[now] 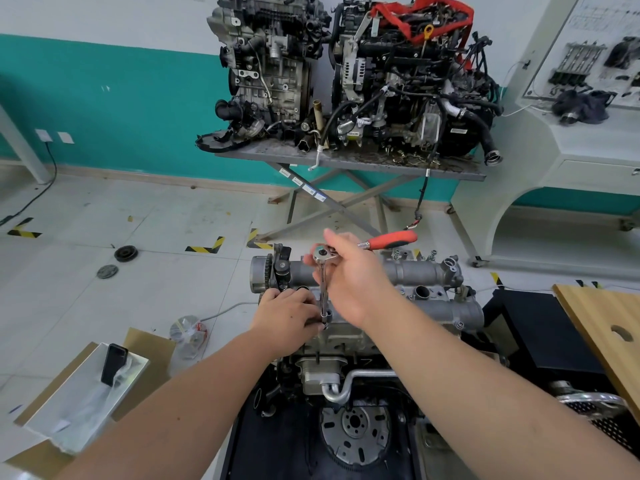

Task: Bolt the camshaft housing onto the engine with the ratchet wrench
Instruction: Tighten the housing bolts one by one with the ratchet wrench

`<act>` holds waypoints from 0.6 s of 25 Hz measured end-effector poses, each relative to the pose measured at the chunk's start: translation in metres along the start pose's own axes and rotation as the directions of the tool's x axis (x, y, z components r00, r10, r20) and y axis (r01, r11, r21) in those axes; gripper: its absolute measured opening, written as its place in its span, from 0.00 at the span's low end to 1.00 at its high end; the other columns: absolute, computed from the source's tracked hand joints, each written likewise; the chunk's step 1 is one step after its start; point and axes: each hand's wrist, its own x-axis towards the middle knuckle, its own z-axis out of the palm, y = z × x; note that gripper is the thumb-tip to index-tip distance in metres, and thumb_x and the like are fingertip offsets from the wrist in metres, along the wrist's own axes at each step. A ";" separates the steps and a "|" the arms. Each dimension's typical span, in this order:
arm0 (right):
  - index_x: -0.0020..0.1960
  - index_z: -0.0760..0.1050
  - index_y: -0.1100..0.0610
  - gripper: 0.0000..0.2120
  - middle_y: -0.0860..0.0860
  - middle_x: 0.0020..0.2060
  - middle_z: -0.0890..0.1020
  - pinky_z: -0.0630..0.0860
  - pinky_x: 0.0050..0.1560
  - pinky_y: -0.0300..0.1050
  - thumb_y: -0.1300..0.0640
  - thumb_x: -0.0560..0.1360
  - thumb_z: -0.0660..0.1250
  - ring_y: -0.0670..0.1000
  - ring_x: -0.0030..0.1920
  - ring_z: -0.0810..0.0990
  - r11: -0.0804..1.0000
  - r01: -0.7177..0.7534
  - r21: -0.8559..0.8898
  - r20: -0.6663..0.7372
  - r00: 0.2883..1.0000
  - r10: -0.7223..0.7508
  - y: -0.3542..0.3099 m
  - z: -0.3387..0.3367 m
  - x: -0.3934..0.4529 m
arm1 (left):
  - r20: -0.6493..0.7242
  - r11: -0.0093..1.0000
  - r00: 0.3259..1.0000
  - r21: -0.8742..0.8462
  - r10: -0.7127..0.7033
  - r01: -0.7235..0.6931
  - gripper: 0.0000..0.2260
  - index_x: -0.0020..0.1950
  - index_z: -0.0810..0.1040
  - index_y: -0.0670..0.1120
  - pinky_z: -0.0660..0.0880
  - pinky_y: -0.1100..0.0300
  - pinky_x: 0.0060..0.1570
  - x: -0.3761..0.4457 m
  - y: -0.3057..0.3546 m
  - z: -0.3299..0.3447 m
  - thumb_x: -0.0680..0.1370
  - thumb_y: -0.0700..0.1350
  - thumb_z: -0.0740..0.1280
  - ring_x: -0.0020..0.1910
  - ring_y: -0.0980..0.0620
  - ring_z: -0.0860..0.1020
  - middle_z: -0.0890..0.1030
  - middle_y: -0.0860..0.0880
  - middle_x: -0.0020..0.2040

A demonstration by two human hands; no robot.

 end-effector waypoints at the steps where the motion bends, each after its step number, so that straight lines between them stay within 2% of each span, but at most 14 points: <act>1: 0.46 0.76 0.53 0.06 0.50 0.39 0.82 0.74 0.39 0.41 0.54 0.82 0.64 0.53 0.44 0.81 0.991 0.072 -0.109 -0.035 0.996 -0.076 0.005 -0.002 0.002 | -0.001 1.000 1.000 0.000 -0.001 0.001 0.15 0.54 0.81 0.60 0.54 0.57 0.52 0.000 0.000 0.000 0.78 0.64 0.60 0.58 0.57 0.70 0.73 0.62 0.57; 3: 0.54 0.80 0.43 0.08 0.43 0.51 0.83 0.76 0.52 0.40 0.50 0.82 0.62 0.45 0.55 0.80 0.888 0.244 -0.389 0.006 0.965 -0.262 0.016 -0.009 0.004 | -0.005 1.000 1.000 0.004 0.002 -0.002 0.15 0.55 0.81 0.60 0.54 0.57 0.51 -0.002 0.000 0.000 0.78 0.64 0.60 0.58 0.57 0.70 0.72 0.62 0.57; 4: 0.57 0.79 0.39 0.10 0.41 0.57 0.81 0.74 0.58 0.38 0.49 0.83 0.61 0.40 0.59 0.78 0.798 0.352 -0.490 0.066 0.927 -0.369 0.020 -0.011 0.002 | -0.012 1.000 1.000 0.008 0.008 -0.008 0.15 0.55 0.81 0.60 0.54 0.57 0.51 -0.003 0.000 -0.001 0.78 0.64 0.60 0.57 0.57 0.71 0.72 0.62 0.55; 5: 0.60 0.78 0.40 0.11 0.41 0.61 0.78 0.72 0.61 0.35 0.50 0.83 0.60 0.36 0.61 0.75 0.683 0.475 -0.555 0.138 0.862 -0.488 0.023 -0.012 0.001 | -0.018 1.000 1.000 0.006 0.013 -0.013 0.14 0.55 0.81 0.60 0.53 0.57 0.50 -0.003 0.000 -0.001 0.78 0.63 0.60 0.57 0.57 0.71 0.70 0.62 0.53; 6: 0.63 0.79 0.45 0.12 0.45 0.63 0.78 0.71 0.62 0.34 0.53 0.83 0.61 0.37 0.62 0.75 0.506 0.601 -0.619 0.225 0.753 -0.619 0.024 -0.016 0.001 | -0.023 1.000 1.000 -0.001 0.014 -0.014 0.13 0.54 0.81 0.59 0.53 0.57 0.49 -0.004 0.001 -0.001 0.78 0.62 0.61 0.56 0.56 0.71 0.68 0.62 0.50; 7: 0.63 0.80 0.53 0.13 0.50 0.64 0.78 0.73 0.62 0.38 0.58 0.81 0.63 0.43 0.62 0.76 0.262 0.696 -0.669 0.355 0.608 -0.710 0.026 -0.021 0.004 | -0.030 1.000 0.999 -0.010 0.010 -0.011 0.11 0.54 0.80 0.59 0.53 0.57 0.49 -0.004 0.002 -0.002 0.78 0.60 0.62 0.56 0.55 0.71 0.67 0.61 0.49; 8: 0.61 0.81 0.58 0.13 0.55 0.62 0.80 0.76 0.61 0.44 0.64 0.78 0.66 0.51 0.61 0.78 -0.016 0.726 -0.688 0.504 0.462 -0.730 0.026 -0.025 0.007 | -0.036 1.000 0.999 -0.015 0.007 -0.008 0.10 0.54 0.79 0.58 0.55 0.56 0.50 -0.004 0.002 -0.002 0.78 0.59 0.62 0.56 0.54 0.72 0.69 0.61 0.49; 9: 0.58 0.83 0.61 0.14 0.58 0.59 0.81 0.78 0.56 0.51 0.70 0.74 0.67 0.57 0.58 0.80 -0.234 0.700 -0.674 0.617 0.360 -0.700 0.025 -0.027 0.010 | -0.041 1.000 0.999 -0.019 0.006 -0.007 0.11 0.56 0.77 0.58 0.58 0.56 0.52 -0.004 0.002 -0.002 0.78 0.59 0.63 0.56 0.54 0.72 0.71 0.61 0.52; 10: 0.53 0.84 0.62 0.15 0.58 0.55 0.83 0.79 0.50 0.55 0.72 0.70 0.65 0.61 0.54 0.81 -0.372 0.653 -0.660 0.683 0.314 -0.660 0.022 -0.027 0.011 | -0.036 1.000 0.999 -0.026 0.016 -0.017 0.12 0.58 0.77 0.59 0.62 0.56 0.56 -0.003 0.001 -0.002 0.78 0.60 0.62 0.57 0.55 0.71 0.73 0.61 0.56; 12: 0.49 0.83 0.62 0.15 0.56 0.47 0.84 0.78 0.41 0.55 0.68 0.69 0.60 0.60 0.48 0.82 -0.493 0.585 -0.644 0.745 0.331 -0.580 0.011 -0.022 0.010 | -0.007 0.994 0.998 -0.089 0.058 -0.058 0.12 0.58 0.80 0.59 0.64 0.54 0.63 -0.002 0.000 -0.001 0.79 0.59 0.62 0.60 0.56 0.69 0.72 0.61 0.60; 13: 0.51 0.83 0.61 0.16 0.56 0.46 0.83 0.77 0.40 0.55 0.64 0.70 0.59 0.60 0.46 0.81 -0.515 0.571 -0.639 0.760 0.367 -0.536 0.006 -0.021 0.008 | 0.000 0.989 0.998 -0.131 0.068 -0.067 0.12 0.57 0.81 0.58 0.63 0.56 0.63 -0.002 0.000 -0.002 0.79 0.58 0.63 0.61 0.55 0.69 0.72 0.59 0.61; 15: 0.60 0.80 0.60 0.20 0.55 0.49 0.81 0.74 0.41 0.53 0.55 0.73 0.58 0.59 0.47 0.78 -0.507 0.579 -0.638 0.769 0.456 -0.448 0.004 -0.020 0.004 | -0.033 0.982 0.996 -0.163 0.086 -0.090 0.12 0.58 0.82 0.53 0.61 0.59 0.58 -0.002 0.002 -0.005 0.79 0.54 0.65 0.64 0.52 0.70 0.74 0.55 0.64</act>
